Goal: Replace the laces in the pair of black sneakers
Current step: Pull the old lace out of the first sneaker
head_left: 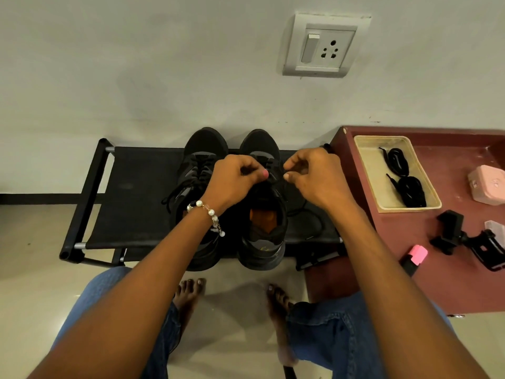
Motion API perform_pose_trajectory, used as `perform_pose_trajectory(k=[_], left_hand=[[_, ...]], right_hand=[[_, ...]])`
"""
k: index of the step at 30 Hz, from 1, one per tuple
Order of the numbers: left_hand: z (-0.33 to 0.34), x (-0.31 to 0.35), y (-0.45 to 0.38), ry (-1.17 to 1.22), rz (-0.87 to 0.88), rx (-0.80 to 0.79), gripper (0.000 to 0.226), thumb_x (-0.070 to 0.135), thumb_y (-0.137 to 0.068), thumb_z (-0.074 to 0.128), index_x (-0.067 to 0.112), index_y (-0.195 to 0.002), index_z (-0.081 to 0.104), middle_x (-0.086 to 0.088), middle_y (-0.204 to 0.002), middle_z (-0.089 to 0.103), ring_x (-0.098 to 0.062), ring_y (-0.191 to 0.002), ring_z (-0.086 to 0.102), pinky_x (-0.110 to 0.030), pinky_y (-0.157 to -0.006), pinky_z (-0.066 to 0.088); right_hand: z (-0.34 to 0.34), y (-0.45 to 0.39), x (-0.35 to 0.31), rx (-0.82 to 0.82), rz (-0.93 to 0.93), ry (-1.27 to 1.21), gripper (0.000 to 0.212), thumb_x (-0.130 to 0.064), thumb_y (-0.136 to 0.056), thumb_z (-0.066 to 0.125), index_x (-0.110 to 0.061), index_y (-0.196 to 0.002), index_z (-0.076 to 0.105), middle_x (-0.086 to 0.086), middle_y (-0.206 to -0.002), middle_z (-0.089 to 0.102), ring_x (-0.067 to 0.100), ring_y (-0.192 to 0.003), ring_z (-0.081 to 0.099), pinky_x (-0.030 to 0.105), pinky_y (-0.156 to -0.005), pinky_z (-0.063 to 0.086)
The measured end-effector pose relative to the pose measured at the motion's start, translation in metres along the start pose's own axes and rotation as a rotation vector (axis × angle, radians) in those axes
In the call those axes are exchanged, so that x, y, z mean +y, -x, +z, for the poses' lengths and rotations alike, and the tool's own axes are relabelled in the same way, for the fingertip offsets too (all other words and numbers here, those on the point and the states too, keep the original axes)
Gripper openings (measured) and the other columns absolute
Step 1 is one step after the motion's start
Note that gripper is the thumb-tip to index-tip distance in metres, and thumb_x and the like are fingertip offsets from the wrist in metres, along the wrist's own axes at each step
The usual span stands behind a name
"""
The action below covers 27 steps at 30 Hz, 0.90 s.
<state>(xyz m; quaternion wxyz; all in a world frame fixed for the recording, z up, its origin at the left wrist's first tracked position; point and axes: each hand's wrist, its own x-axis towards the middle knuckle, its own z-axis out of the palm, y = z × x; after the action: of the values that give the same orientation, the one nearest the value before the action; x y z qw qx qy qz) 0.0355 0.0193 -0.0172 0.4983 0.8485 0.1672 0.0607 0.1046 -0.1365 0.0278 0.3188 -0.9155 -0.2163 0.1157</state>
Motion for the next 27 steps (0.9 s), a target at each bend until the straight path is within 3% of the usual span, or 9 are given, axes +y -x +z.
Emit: perform_pose_trajectory(k=[6,9,11,14,16,18,20,23,27], left_hand=[[-0.006,0.012,-0.001,0.809,-0.416,0.015,0.023,0.024,-0.100,0.048,0.014,-0.084,0.062,-0.001,-0.082,0.066,-0.010,-0.061,0.055,-0.025,-0.055,0.046],[-0.012,0.011,-0.007,1.147,-0.415,0.187,0.014,0.019,-0.099,0.048,0.012,-0.092,0.059,-0.002,-0.082,0.067,-0.012,-0.065,0.059,-0.026,-0.058,0.051],[-0.015,0.010,-0.010,0.938,-0.352,0.280,0.014,0.018,-0.097,0.053,0.009,-0.103,0.062,-0.001,-0.089,0.065,-0.012,-0.072,0.060,-0.026,-0.065,0.052],[-0.011,0.002,-0.006,0.056,-0.219,0.297,0.039,0.022,-0.091,0.064,0.011,-0.128,0.057,0.002,-0.111,0.055,-0.014,-0.089,0.059,-0.024,-0.082,0.045],[-0.005,0.000,0.000,-0.310,-0.030,0.333,0.045,0.023,-0.088,0.067,0.013,-0.131,0.055,-0.006,-0.124,0.048,-0.021,-0.094,0.060,-0.028,-0.085,0.047],[-0.002,0.002,0.004,-0.416,0.156,0.312,0.041,0.022,-0.087,0.068,0.018,-0.127,0.059,-0.008,-0.120,0.051,-0.022,-0.096,0.058,-0.032,-0.082,0.051],[-0.001,0.003,0.004,-0.464,0.228,0.205,0.030,0.024,-0.088,0.066,0.021,-0.118,0.067,-0.005,-0.108,0.061,-0.019,-0.095,0.060,-0.032,-0.080,0.051],[0.000,0.003,0.005,-0.394,0.141,0.067,0.018,0.024,-0.089,0.066,0.018,-0.104,0.075,-0.003,-0.098,0.073,-0.017,-0.090,0.066,-0.036,-0.085,0.054],[-0.003,0.001,0.003,-0.342,0.095,0.054,0.013,0.024,-0.086,0.070,0.014,-0.093,0.077,-0.002,-0.083,0.073,-0.012,-0.072,0.065,-0.036,-0.078,0.057]], right_hand=[[0.000,-0.001,0.003,0.017,-0.007,-0.010,0.009,-0.007,-0.086,0.071,-0.014,-0.092,0.071,-0.002,-0.083,0.066,0.011,-0.080,0.065,0.032,-0.087,0.055],[0.000,-0.001,0.003,-0.003,-0.012,-0.020,0.007,-0.009,-0.085,0.073,-0.013,-0.088,0.069,-0.003,-0.077,0.064,0.001,-0.070,0.059,0.019,-0.078,0.052],[0.003,0.000,0.002,-0.072,-0.025,-0.013,0.011,-0.014,-0.082,0.077,-0.015,-0.087,0.067,-0.002,-0.077,0.065,0.002,-0.070,0.060,0.017,-0.075,0.051],[0.013,0.001,0.001,-0.148,-0.048,0.049,0.019,-0.022,-0.080,0.079,-0.016,-0.094,0.068,-0.002,-0.085,0.066,0.011,-0.081,0.063,0.028,-0.083,0.054],[0.019,0.001,-0.001,-0.152,-0.080,0.126,0.026,-0.026,-0.081,0.078,-0.016,-0.103,0.069,0.000,-0.094,0.067,0.018,-0.090,0.064,0.037,-0.087,0.054],[0.023,0.002,-0.002,-0.133,-0.109,0.170,0.026,-0.026,-0.084,0.074,-0.016,-0.108,0.069,0.005,-0.100,0.069,0.025,-0.097,0.064,0.042,-0.087,0.053],[0.026,0.002,-0.003,-0.112,-0.133,0.150,0.021,-0.024,-0.088,0.068,-0.018,-0.108,0.071,0.008,-0.100,0.071,0.029,-0.097,0.065,0.043,-0.085,0.054],[0.030,0.004,-0.003,-0.100,-0.145,0.120,0.018,-0.022,-0.091,0.065,-0.019,-0.106,0.074,0.008,-0.097,0.072,0.027,-0.094,0.067,0.041,-0.082,0.056],[0.032,0.003,-0.004,-0.085,-0.105,0.115,0.015,-0.019,-0.088,0.067,-0.016,-0.101,0.074,0.010,-0.099,0.070,0.027,-0.094,0.065,0.039,-0.081,0.056]])
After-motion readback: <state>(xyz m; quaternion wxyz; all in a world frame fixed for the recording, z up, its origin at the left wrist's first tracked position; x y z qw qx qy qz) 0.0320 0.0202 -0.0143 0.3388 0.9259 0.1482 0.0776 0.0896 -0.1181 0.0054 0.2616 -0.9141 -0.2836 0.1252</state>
